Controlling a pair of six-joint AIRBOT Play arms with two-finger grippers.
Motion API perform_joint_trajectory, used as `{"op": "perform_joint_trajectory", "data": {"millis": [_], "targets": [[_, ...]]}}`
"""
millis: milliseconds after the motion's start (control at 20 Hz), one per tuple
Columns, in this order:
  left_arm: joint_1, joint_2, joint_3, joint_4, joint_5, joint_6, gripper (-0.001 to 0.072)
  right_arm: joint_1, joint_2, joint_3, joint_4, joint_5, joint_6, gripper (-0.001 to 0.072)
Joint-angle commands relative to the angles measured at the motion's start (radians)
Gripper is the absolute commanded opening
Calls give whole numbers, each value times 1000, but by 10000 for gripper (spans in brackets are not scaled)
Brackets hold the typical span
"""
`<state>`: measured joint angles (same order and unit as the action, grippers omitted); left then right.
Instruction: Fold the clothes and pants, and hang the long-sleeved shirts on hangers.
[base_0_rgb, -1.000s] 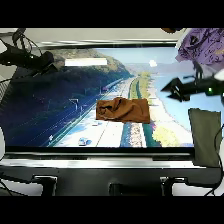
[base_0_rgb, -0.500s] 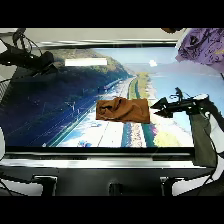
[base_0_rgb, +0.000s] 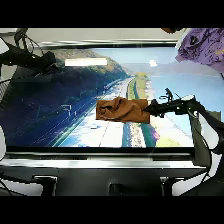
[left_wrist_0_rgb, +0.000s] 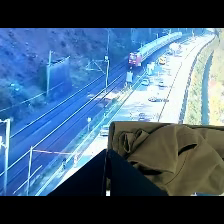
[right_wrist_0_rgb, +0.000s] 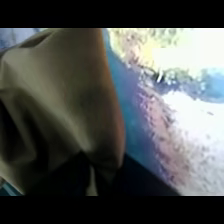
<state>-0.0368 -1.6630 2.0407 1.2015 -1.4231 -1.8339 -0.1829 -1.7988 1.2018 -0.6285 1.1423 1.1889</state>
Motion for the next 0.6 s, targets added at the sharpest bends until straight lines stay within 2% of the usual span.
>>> {"op": "perform_joint_trajectory", "data": {"millis": [0,100,200,450,550], "targets": [[-2,-1,0,0,1,0,14,26,5,24,24,4,-10,50],[-2,0,0,0,1,0,14,21,24,77,31,15,-3,25],[-3,0,0,0,0,0,14,21,31,185,-11,35,60,25],[-2,0,0,-1,0,0,14,14,30,502,-267,37,327,25],[-2,0,0,-1,-1,0,14,-23,30,590,-302,37,413,25]]}}
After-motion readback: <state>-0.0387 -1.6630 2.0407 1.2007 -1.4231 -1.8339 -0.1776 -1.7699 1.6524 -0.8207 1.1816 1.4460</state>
